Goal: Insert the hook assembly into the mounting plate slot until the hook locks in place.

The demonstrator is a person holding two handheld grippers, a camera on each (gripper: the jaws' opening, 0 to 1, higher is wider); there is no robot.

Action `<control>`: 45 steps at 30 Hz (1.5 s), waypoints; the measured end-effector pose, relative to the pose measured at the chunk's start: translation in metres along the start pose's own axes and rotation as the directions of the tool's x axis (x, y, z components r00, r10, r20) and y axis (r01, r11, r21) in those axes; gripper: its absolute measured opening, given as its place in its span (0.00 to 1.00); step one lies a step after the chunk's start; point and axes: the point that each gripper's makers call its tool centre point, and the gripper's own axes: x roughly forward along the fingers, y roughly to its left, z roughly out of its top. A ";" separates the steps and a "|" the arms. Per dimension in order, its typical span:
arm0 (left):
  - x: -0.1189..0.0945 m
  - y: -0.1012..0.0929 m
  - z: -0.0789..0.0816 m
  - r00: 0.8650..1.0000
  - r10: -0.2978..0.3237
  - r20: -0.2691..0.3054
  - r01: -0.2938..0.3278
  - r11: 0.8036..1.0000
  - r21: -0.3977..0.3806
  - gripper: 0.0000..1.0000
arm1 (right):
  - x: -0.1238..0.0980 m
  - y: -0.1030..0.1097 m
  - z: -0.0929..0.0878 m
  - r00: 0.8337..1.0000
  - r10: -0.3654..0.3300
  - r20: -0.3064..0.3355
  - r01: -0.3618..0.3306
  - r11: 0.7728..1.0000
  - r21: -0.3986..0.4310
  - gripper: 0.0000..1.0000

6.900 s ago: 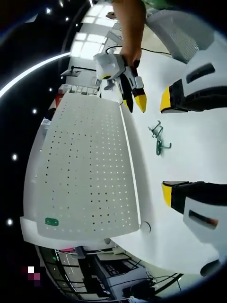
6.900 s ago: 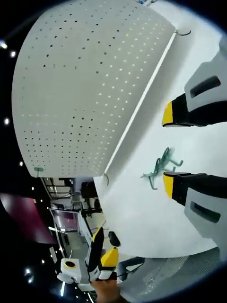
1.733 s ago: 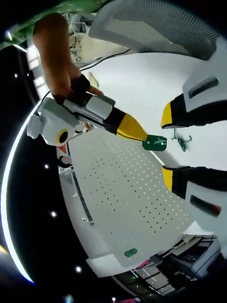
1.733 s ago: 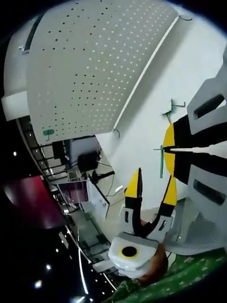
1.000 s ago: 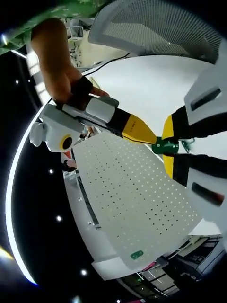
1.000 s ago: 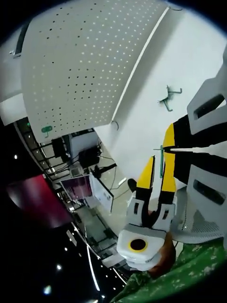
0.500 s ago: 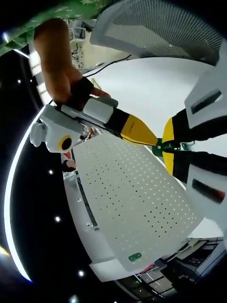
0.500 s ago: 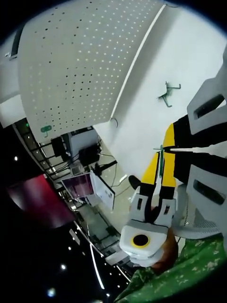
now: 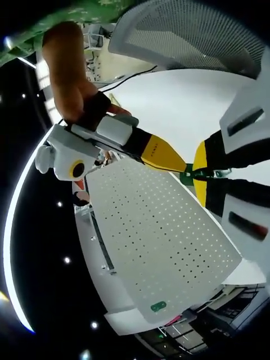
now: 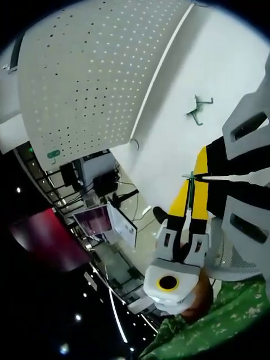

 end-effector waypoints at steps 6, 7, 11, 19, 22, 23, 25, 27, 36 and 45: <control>0.000 0.002 0.001 1.000 0.002 0.010 -0.001 0.999 -0.036 0.04 | 0.000 -0.001 0.002 1.000 0.002 0.010 -0.002 0.999 0.036 0.00; -0.001 0.002 0.001 1.000 0.003 0.012 -0.002 0.999 -0.041 0.04 | 0.000 0.000 0.002 1.000 0.003 0.012 -0.004 0.999 0.037 0.00; -0.001 0.003 0.000 1.000 0.007 0.009 -0.007 0.999 -0.054 0.04 | 0.000 0.001 0.004 1.000 0.002 0.026 -0.002 1.000 0.000 0.01; -0.001 0.005 -0.003 1.000 0.017 0.000 -0.017 0.997 -0.070 0.04 | -0.002 -0.002 0.010 0.998 -0.016 0.066 0.017 1.000 -0.020 0.08; -0.001 0.006 -0.003 1.000 0.018 -0.002 -0.018 0.997 -0.078 0.04 | -0.005 -0.006 0.013 0.996 -0.044 0.083 0.050 0.996 -0.069 0.11; -0.001 0.006 -0.003 1.000 0.018 -0.002 -0.018 0.996 -0.082 0.04 | -0.005 -0.007 0.013 0.995 -0.048 0.083 0.054 0.996 -0.074 0.12; -0.001 0.006 -0.003 1.000 0.017 -0.002 -0.018 0.996 -0.088 0.04 | -0.007 -0.008 0.014 0.994 -0.054 0.100 0.063 0.994 -0.091 0.16; -0.001 0.006 -0.004 1.000 0.018 -0.003 -0.018 0.995 -0.093 0.04 | -0.008 -0.010 0.015 0.991 -0.065 0.113 0.078 0.991 -0.108 0.20; -0.001 0.005 -0.005 1.000 0.013 -0.005 -0.014 0.992 -0.124 0.04 | -0.011 -0.016 0.009 0.985 -0.106 0.134 0.126 0.980 -0.153 0.35; -0.001 0.003 -0.006 1.000 0.006 -0.007 -0.007 0.989 -0.145 0.04 | -0.015 -0.026 0.005 0.974 -0.152 0.168 0.180 0.970 -0.163 0.60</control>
